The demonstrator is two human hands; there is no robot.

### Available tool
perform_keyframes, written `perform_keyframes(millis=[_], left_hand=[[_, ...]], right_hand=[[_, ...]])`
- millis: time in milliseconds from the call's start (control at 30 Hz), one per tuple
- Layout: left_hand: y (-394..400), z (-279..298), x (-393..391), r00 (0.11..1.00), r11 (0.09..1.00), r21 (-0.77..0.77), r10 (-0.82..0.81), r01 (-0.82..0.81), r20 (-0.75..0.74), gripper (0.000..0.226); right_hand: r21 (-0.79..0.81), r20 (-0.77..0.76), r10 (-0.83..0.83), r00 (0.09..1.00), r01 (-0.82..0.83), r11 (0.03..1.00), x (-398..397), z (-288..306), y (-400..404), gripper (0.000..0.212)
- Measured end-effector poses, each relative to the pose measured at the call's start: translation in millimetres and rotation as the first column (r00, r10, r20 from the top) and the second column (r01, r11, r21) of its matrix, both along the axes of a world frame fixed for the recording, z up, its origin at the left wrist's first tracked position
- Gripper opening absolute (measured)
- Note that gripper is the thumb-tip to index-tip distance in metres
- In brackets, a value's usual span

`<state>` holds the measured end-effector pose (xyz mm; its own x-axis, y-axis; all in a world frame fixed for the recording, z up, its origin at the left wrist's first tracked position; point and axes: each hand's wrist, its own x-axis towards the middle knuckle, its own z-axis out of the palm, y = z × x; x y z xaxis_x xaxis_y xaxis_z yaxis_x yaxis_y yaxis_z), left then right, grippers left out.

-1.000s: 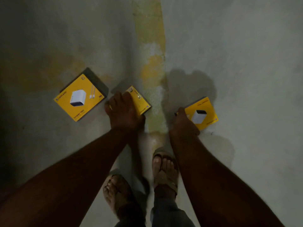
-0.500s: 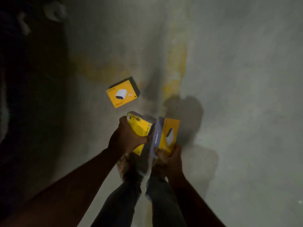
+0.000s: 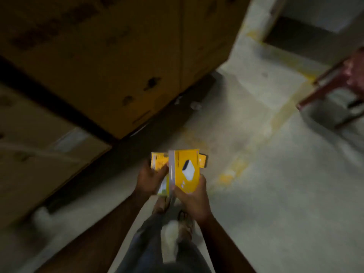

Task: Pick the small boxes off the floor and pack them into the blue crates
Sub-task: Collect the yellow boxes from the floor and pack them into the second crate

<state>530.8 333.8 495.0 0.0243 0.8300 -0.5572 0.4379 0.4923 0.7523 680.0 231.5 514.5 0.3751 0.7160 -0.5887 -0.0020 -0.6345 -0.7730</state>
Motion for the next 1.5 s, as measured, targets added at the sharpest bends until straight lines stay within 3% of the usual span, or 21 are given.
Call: perform_keyframes(millis=[100,200,300,433,500,567,667,800,900,1033,1200,1300,1433,1500], left_hand=[[-31.0,42.0,-61.3,0.948,0.947,0.053,0.312,-0.315,0.059,0.048],[-64.8,78.0,-120.4,0.867,0.868,0.083,0.473,-0.489,0.158,0.062],[-113.4,94.9,-194.9,0.749,0.782,0.022,0.588,-0.623,0.307,0.071],[-199.4,106.1,-287.2,0.487,0.581,-0.037,0.713,-0.813,0.505,0.091],[-239.4,120.0,-323.5,0.392,0.495,-0.030,0.722,-0.868,0.570,0.089],[-279.2,132.2,-362.4,0.307,0.401,-0.017,0.727,-0.916,0.615,0.080],[-336.8,141.1,-424.1,0.245,0.358,-0.044,0.718,-0.933,0.651,0.066],[-402.9,148.3,-502.9,0.157,0.238,-0.043,0.754,-0.970,0.638,0.090],[-440.5,160.7,-551.0,0.126,0.189,-0.032,0.764,-0.981,0.633,0.080],[-476.1,171.0,-609.8,0.075,0.128,-0.038,0.772,-0.991,0.631,0.065],[-484.2,169.2,-679.5,-0.011,-0.004,-0.012,0.775,-1.000,0.631,0.046],[-479.7,163.0,-726.8,-0.066,-0.075,-0.012,0.778,-0.997,0.625,0.054],[-464.7,160.0,-804.7,-0.049,-0.091,0.036,0.782,-0.995,0.621,0.068],[-454.4,167.4,-852.6,-0.054,-0.122,0.063,0.770,-0.991,0.636,0.067]], right_hand=[[0.091,0.162,0.236,0.958,-0.253,0.963,-49.6,32.6,2.1,0.111],[0.152,0.272,0.467,0.841,-0.517,0.842,-100.7,58.0,-0.9,0.095],[0.187,0.307,0.667,0.678,-0.731,0.656,-160.6,76.4,-9.9,0.074],[0.181,0.397,0.823,0.407,-0.913,0.365,-262.7,98.3,-43.3,0.069],[0.223,0.353,0.885,0.304,-0.946,0.236,-315.0,109.7,-67.0,0.068],[0.288,0.188,0.956,0.224,-0.943,0.165,-364.9,118.4,-88.9,0.074],[0.263,-0.004,0.982,0.187,-0.948,0.181,-444.6,131.5,-118.3,0.070],[0.294,-0.106,0.984,0.144,-0.941,0.169,-551.8,141.0,-166.6,0.063],[0.341,-0.139,0.985,0.106,-0.928,0.148,-614.8,147.3,-204.2,0.057],[0.343,-0.156,0.988,-0.004,-0.938,0.051,-685.1,155.1,-236.0,0.052],[0.349,-0.171,0.981,-0.091,-0.937,-0.026,-771.9,153.6,-238.0,0.052],[0.357,-0.206,0.968,-0.143,-0.932,-0.062,-827.5,145.2,-232.7,0.057],[0.397,-0.219,0.956,-0.195,-0.913,-0.095,-913.6,136.4,-219.4,0.064],[0.423,-0.220,0.946,-0.238,-0.897,-0.127,-965.9,140.6,-206.6,0.056]])
